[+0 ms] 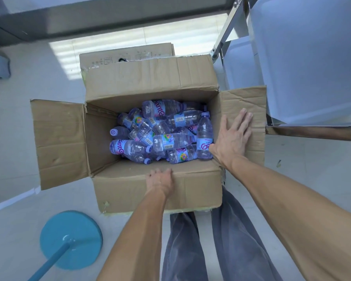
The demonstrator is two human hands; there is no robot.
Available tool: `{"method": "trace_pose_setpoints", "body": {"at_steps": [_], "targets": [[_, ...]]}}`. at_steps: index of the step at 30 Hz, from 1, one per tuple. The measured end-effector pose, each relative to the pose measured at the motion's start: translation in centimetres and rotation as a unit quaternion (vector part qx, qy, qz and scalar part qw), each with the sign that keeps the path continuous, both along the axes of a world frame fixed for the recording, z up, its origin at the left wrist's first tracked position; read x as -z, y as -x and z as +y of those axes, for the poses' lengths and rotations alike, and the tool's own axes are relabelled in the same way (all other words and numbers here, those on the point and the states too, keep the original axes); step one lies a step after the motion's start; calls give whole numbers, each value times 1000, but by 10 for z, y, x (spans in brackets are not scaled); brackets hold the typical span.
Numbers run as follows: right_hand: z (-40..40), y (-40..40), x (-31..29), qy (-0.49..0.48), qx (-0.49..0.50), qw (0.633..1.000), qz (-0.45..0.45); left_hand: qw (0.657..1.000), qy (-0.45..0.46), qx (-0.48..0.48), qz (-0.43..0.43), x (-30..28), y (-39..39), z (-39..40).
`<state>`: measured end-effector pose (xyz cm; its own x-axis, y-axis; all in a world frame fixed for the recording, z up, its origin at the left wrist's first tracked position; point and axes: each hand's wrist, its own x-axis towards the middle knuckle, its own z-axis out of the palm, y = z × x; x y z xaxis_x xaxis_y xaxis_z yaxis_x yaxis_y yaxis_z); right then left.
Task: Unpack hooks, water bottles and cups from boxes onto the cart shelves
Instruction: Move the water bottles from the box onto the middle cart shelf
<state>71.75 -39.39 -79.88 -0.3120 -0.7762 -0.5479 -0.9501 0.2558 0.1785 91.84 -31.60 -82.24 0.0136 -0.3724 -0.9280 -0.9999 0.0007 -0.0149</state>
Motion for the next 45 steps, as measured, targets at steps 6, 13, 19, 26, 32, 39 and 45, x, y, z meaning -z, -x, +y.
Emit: {"method": "trace_pose_setpoints", "body": {"at_steps": [6, 13, 19, 26, 32, 39, 45], "targets": [[3, 3, 3, 27, -1, 1000, -10, 992, 51, 110, -24, 5, -36, -6], [-4, -2, 2, 47, 42, 997, -36, 951, 114, 285, 29, 13, -52, 12], [11, -10, 8, 29, 119, 988, -90, 951, 125, 281, 29, 14, -80, 26], [28, -52, 32, 86, 271, 953, -108, 984, 143, 97, 39, 12, -104, 6], [39, -98, 52, 35, -29, 974, -222, 973, 216, 44, 70, 35, -88, -36], [30, -85, 94, -52, 393, 901, -177, 968, 217, 97, 85, 87, -33, -58], [41, -89, 130, -12, 362, 925, -109, 980, 150, 129, 21, 130, -16, -71]]}}
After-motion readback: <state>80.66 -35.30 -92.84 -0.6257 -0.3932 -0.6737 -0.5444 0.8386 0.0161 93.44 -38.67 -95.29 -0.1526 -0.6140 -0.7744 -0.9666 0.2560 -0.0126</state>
